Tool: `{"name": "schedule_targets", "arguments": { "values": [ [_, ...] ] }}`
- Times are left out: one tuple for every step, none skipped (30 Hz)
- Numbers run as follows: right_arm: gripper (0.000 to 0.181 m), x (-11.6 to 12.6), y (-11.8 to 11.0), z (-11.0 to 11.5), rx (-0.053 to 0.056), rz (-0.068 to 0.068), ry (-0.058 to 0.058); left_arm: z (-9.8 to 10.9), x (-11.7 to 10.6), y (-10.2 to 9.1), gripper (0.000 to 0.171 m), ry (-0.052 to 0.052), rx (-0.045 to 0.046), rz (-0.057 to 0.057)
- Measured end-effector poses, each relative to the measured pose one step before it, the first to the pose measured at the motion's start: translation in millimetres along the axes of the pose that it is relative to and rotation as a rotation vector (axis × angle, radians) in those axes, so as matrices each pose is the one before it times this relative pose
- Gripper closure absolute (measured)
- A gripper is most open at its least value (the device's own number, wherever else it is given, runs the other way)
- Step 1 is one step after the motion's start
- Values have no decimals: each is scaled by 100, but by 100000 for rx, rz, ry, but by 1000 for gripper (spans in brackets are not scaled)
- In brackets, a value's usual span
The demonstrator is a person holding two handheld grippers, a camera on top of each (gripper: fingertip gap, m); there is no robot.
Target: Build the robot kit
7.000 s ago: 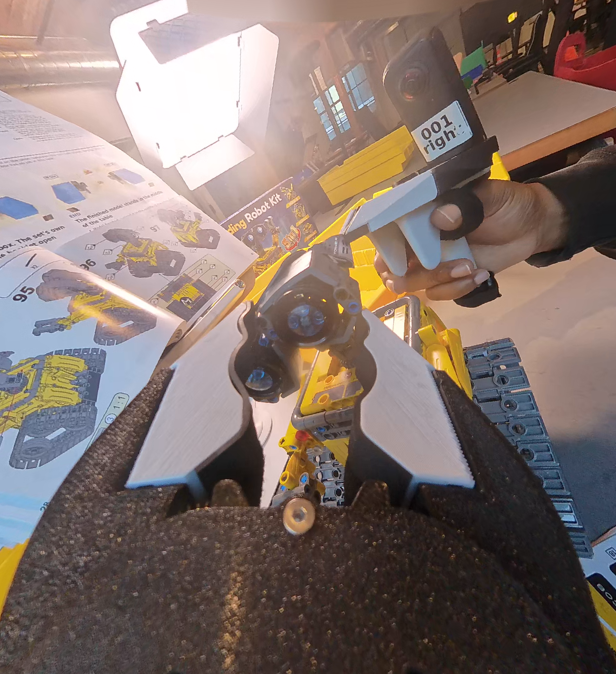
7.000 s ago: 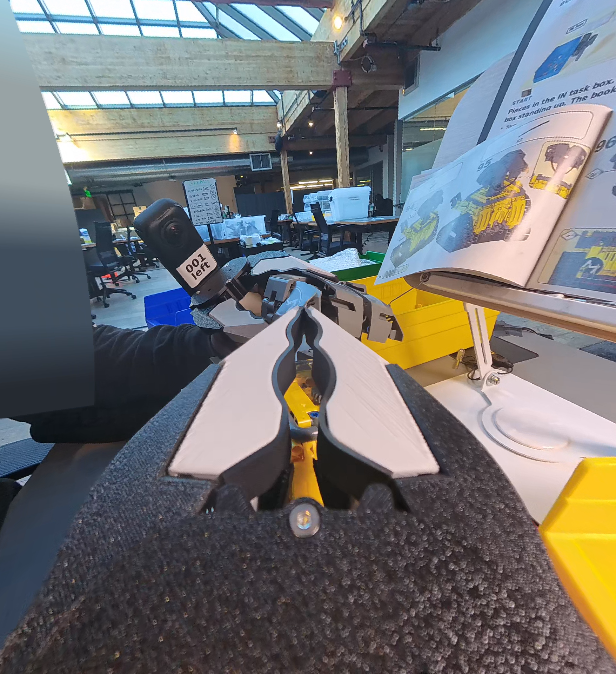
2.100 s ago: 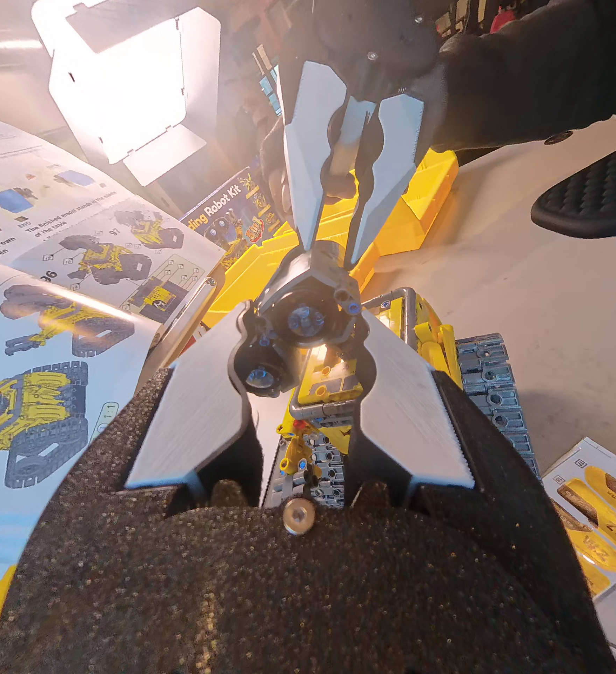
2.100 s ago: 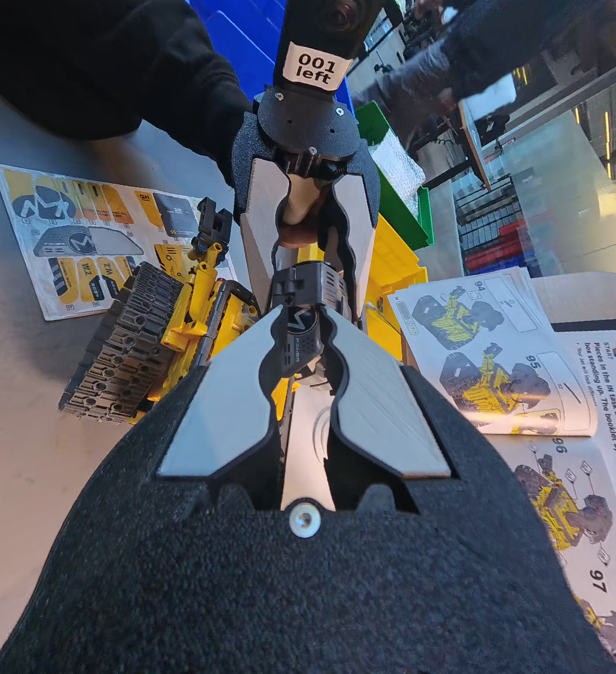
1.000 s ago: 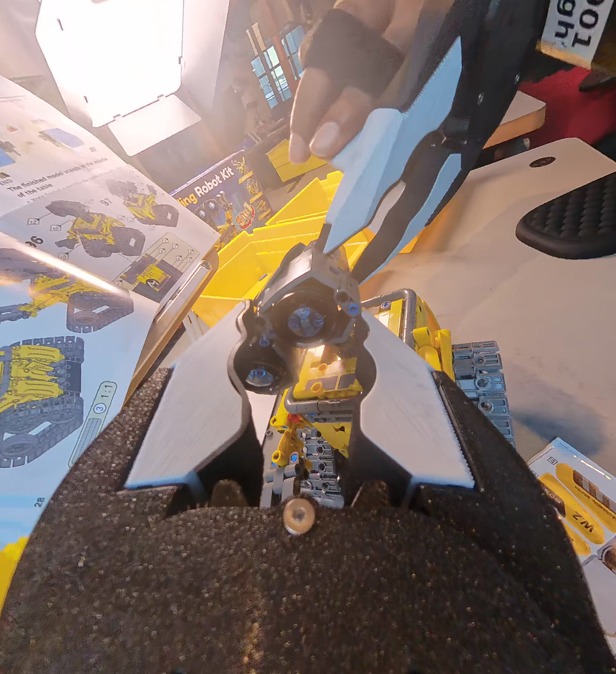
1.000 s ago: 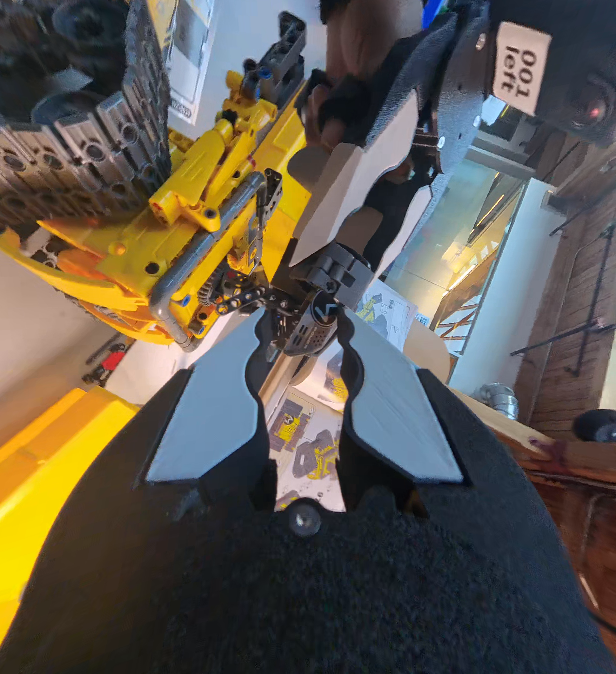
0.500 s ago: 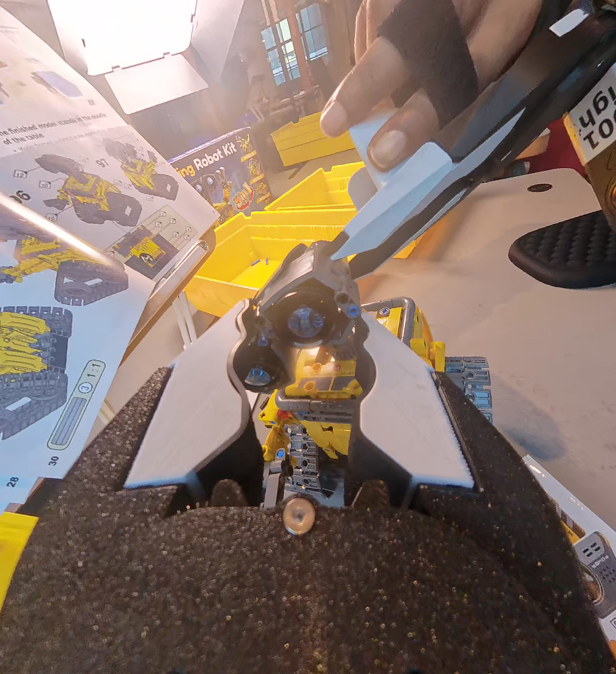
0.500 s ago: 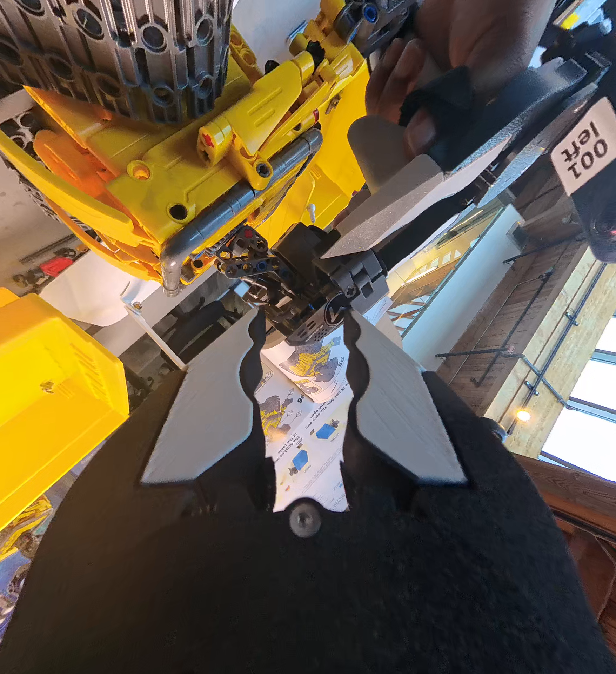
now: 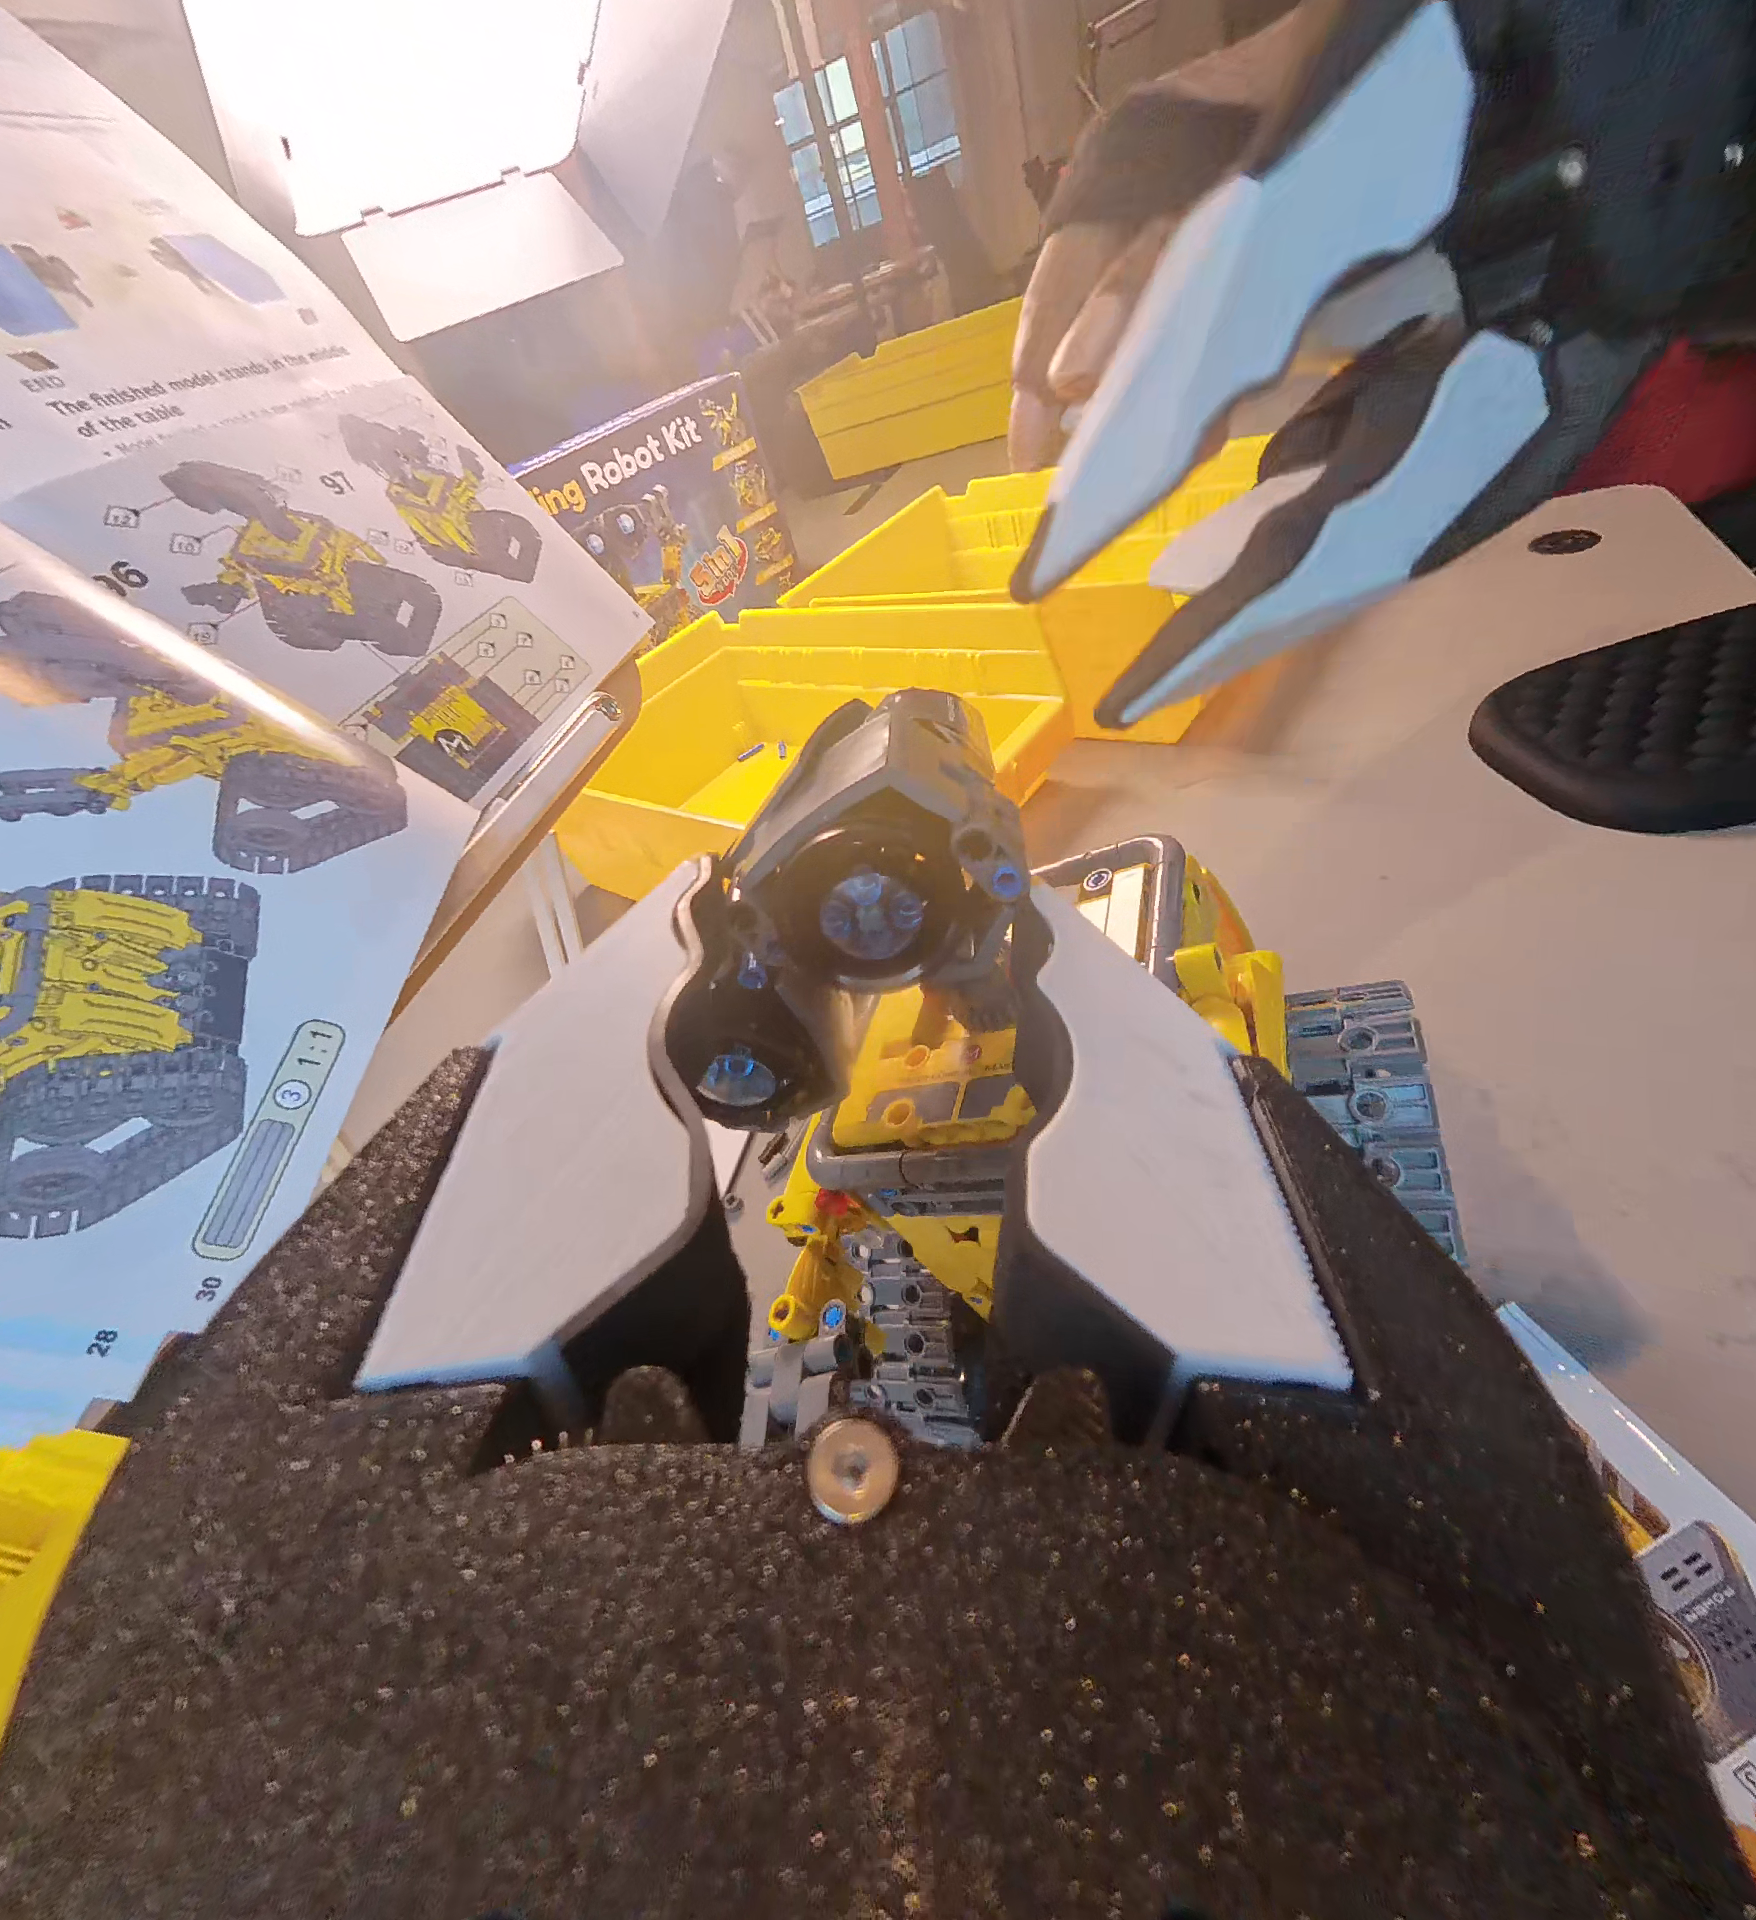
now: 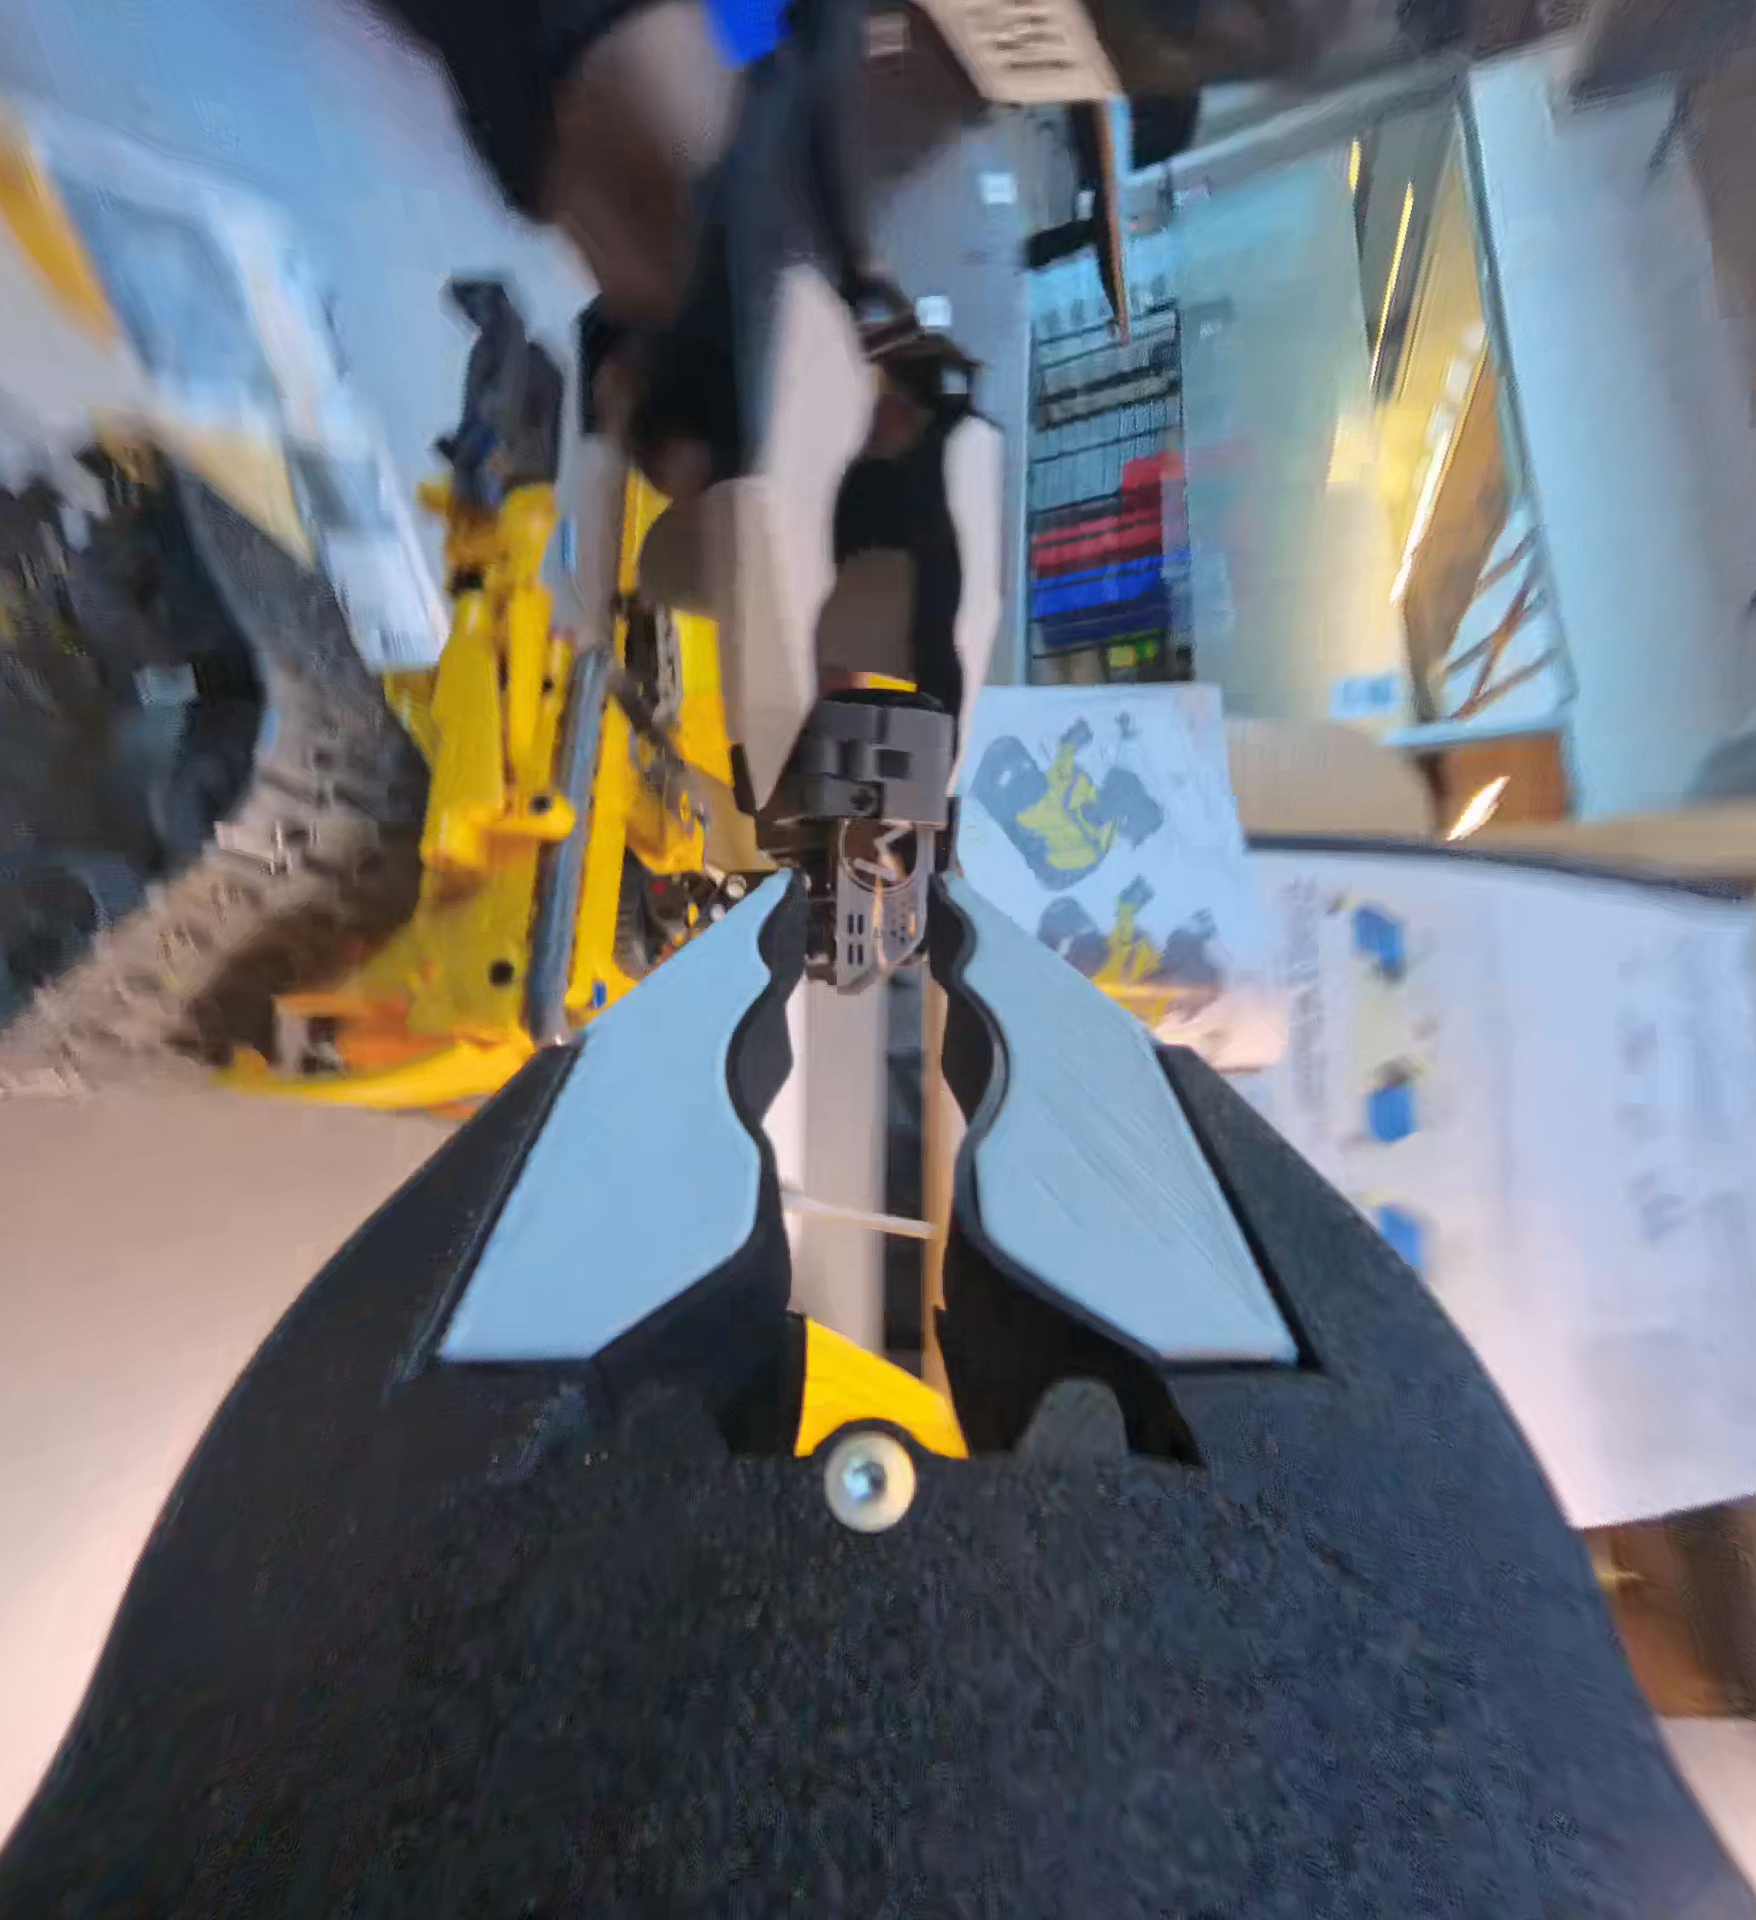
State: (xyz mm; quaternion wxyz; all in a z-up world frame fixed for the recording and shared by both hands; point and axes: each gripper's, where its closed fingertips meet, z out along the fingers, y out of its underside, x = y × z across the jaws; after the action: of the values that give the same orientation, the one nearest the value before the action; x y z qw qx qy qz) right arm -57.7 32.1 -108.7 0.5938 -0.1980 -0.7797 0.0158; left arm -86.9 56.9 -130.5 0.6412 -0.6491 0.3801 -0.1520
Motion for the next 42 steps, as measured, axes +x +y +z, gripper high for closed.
{"name": "schedule_targets", "arguments": {
  "values": [
    [159, 381, -123, -72, 4097, 17673, -1414, 7, 24, -10, 118, 348, 832, -370],
    [160, 469, -301, -10, 5009, 14158, 91, 17, 27, -25, 118, -31, 551, 193],
    [161, 336, -156, 125, 3493, 9923, -158, 19, 49, -19, 118, -248, 299, 690],
    [161, 53, 70, 241, 1387, 6052, -1755, 3, 113, -25, 118, -7, 200, 713],
    [162, -114, 80, 295, 1262, 2586, -2317, -6, 159, -39, 118, 209, 188, 723],
    [164, -92, 192, 315, 626, 662, -1851, -25, 147, -17, 116, 154, 99, 839],
    [164, 6, 373, 354, -597, 306, -1277, -24, 136, -21, 118, 71, 25, 876],
    [164, -392, 395, 339, -905, 357, -4063, -26, 124, -4, 118, 168, -97, 708],
    [163, -276, 197, 244, 101, 944, -3196, -27, 62, 5, 116, 92, -106, 639],
    [164, -7, -135, 64, 1820, 1259, -1762, -60, 3, 7, 116, -46, 14, 653],
    [164, 30, -25, 41, 529, 1312, -1900, -39, 42, 35, 116, 92, -114, 639],
    [165, -37, -85, 30, 617, 997, -2233, -7, 120, -13, 116, 367, 139, 879],
    [166, -66, -127, 16, 805, 2221, -2691, -13, 163, -30, 118, 529, 313, 1178],
    [168, -127, -156, 11, 1071, 2912, -3096, -20, 186, -28, 118, 659, 308, 1026],
    [168, -138, -45, 15, 611, 1911, -2704, -41, 126, 3, 118, 534, 207, 658],
    [168, -70, 8, -45, 618, 84, -1711, -47, 53, 2, 116, 280, 257, 268],
    [169, 20, 76, -57, 514, -1241, -384, 0, 14, 12, 116, 40, 69, -101],
    [169, 25, 80, -94, 857, -1017, 62, 9, 16, -6, 116, 81, 196, -47],
    [169, -4, 81, -145, 849, 721, -339, -16, 56, -13, 118, 169, 304, 160],
    [170, 31, 122, -219, 663, 1303, -147, -35, 39, 3, 118, 104, 242, 111],
    [171, 92, 189, -299, 396, 44, 621, -52, 29, 4, 119, 50, 127, -48],
    [173, 61, 223, -337, 234, -1914, 1304, -20, 34, -8, 119, 97, 102, -32],
    [173, -21, 181, -300, 92, -2385, 1455, 36, 93, -31, 116, 290, 166, 173],
    [174, -88, 104, -247, -164, -1077, 935, 67, 125, -56, 118, 294, 259, 410],
    [175, -46, 84, -219, -677, 84, 849, 69, 84, -33, 119, 31, 172, 433],
    [177, 96, 161, -229, -1484, -39, 1423, 21, 12, -11, 119, -234, 133, 172],
    [181, 182, 182, -269, -1886, -269, 1915, -46, -58, 28, 118, -371, 202, -85],
    [181, 199, 323, -314, -2259, -771, 1985, -91, -65, 30, 118, -300, 272, -83],
    [181, 361, 556, -349, -3015, -453, 2976, -96, -38, 18, 116, -280, 207, -116],
    [181, 324, 181, -420, 466, 1059, 2871, -51, -30, 26, 119, -508, 23, 58],
    [181, 200, -401, -477, 4633, 4924, 1941, 6, -4, -4, 118, -599, 10, 386],
    [181, -28, -502, -386, 5160, 6847, 407, 48, 35, -24, 118, -665, -12, 645],
    [181, -215, -334, -238, 4255, 5481, 53, 82, 29, -37, 118, -912, -24, 926],
    [176, -315, 12, -24, 2528, 3678, 250, 100, 14, -19, 118, -1301, -71, 1228],
    [168, -387, 429, 180, 335, 2445, 109, 114, 10, -1, 118, -1540, -231, 1733],
    [162, -339, 574, 308, -238, 2348, 307, 105, 89, -36, 118, -1397, -445, 2528],
    [162, -324, 537, 332, 425, 3133, -200, 116, 187, -58, 117, -977, -657, 2941],
    [162, -276, 383, 306, 1422, 4088, -887, 111, 288, -111, 118, -525, -689, 2834],
    [163, -68, 315, 237, 1654, 4496, -837, 113, 272, -96, 118, -743, -892, 2949],
    [168, -165, 166, 71, 1962, 3370, -2522, 84, 125, -32, 118, -1790, -1300, 3281],
    [169, -55, 34, -74, 2099, 2974, -2571, 44, 61, -13, 118, -2241, -1390, 3384],
    [169, -56, 128, -131, 926, 1730, -3278, 54, 177, -63, 118, -1563, -1155, 3192]
  ]
}}
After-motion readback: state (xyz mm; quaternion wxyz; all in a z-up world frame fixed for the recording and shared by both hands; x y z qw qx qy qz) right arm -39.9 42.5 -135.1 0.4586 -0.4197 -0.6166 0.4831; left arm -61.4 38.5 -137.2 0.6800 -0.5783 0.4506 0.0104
